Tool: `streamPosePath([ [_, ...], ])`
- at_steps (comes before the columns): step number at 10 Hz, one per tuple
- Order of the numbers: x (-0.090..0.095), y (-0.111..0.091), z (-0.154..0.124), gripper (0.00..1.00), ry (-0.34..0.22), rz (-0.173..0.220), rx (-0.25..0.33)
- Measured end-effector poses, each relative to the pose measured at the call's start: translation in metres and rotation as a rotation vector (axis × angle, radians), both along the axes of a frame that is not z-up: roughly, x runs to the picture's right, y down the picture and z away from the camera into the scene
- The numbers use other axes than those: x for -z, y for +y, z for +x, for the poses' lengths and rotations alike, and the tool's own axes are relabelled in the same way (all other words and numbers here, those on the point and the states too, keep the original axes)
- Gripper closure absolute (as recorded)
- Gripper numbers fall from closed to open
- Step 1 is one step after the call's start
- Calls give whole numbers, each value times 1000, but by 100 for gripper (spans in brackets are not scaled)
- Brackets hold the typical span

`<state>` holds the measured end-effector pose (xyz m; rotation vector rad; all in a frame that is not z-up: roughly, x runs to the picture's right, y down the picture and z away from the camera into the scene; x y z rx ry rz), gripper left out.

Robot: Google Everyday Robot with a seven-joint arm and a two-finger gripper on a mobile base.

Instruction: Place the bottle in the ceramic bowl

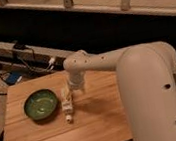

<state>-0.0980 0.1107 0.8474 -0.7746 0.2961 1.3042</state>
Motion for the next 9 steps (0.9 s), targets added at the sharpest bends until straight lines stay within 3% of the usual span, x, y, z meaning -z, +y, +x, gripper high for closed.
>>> streamPosePath([
  [9,-3,11,-47,35,-65,-8,88],
])
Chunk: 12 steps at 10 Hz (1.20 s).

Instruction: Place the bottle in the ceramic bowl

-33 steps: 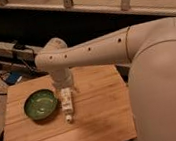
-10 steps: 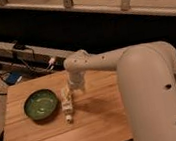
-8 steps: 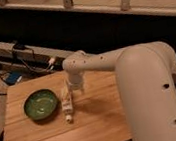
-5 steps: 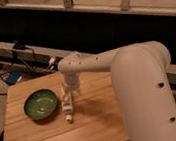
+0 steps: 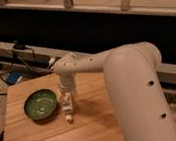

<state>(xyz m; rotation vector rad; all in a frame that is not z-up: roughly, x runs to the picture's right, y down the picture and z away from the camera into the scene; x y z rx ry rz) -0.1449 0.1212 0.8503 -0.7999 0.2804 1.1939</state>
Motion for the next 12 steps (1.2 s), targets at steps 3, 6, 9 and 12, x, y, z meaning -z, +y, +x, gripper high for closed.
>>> streamPosePath([
  [3,-15,16,-5,35,13,-41,25],
  [6,-27,27,-3,43,40,-71,33],
  [9,-26,26,3,75,55,-67,26],
  [12,-21,14,13,99,74,-36,-2],
])
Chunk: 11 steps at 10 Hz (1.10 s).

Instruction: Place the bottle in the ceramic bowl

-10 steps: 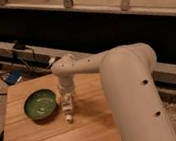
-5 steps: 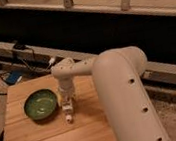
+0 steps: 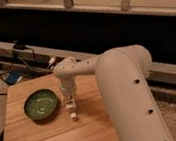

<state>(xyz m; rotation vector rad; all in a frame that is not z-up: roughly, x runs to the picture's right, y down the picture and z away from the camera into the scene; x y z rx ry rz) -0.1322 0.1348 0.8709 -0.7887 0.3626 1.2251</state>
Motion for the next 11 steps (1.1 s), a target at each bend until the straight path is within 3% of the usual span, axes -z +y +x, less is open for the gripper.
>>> streamPosePath([
  [4,31,-60,14,100,29,109,-10],
  [7,54,-102,-25,100,-35,188,66],
  [9,57,-105,-61,100,-96,206,130],
  [11,67,-89,-103,100,-177,199,186],
])
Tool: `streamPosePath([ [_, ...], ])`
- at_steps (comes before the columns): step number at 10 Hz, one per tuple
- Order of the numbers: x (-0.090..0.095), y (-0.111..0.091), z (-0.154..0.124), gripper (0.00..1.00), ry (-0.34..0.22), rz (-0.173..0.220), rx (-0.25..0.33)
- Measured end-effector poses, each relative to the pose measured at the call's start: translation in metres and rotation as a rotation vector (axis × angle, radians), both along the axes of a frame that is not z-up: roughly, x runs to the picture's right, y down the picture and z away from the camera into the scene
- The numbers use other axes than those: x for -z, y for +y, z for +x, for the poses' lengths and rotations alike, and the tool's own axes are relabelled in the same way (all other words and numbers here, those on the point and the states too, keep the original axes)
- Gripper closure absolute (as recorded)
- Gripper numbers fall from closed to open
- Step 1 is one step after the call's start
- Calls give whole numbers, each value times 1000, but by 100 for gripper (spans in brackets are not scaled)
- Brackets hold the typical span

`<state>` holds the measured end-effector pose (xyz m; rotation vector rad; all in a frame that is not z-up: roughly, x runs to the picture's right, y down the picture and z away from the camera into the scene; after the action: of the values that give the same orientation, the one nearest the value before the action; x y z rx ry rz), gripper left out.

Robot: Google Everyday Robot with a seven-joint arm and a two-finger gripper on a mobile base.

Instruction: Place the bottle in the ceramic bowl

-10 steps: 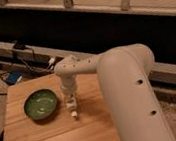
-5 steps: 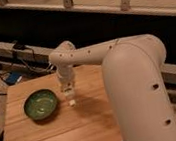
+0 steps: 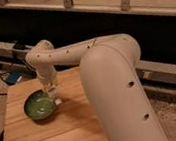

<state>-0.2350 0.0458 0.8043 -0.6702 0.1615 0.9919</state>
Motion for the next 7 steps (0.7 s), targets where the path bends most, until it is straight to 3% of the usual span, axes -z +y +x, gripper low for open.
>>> streamPosePath([
  [3,12,29,-33,100,-60,-38,62],
  [4,12,29,-34,98,-63,-36,60],
  [5,11,27,-30,93,-56,-36,58],
  [7,12,29,-33,71,-59,-37,61],
])
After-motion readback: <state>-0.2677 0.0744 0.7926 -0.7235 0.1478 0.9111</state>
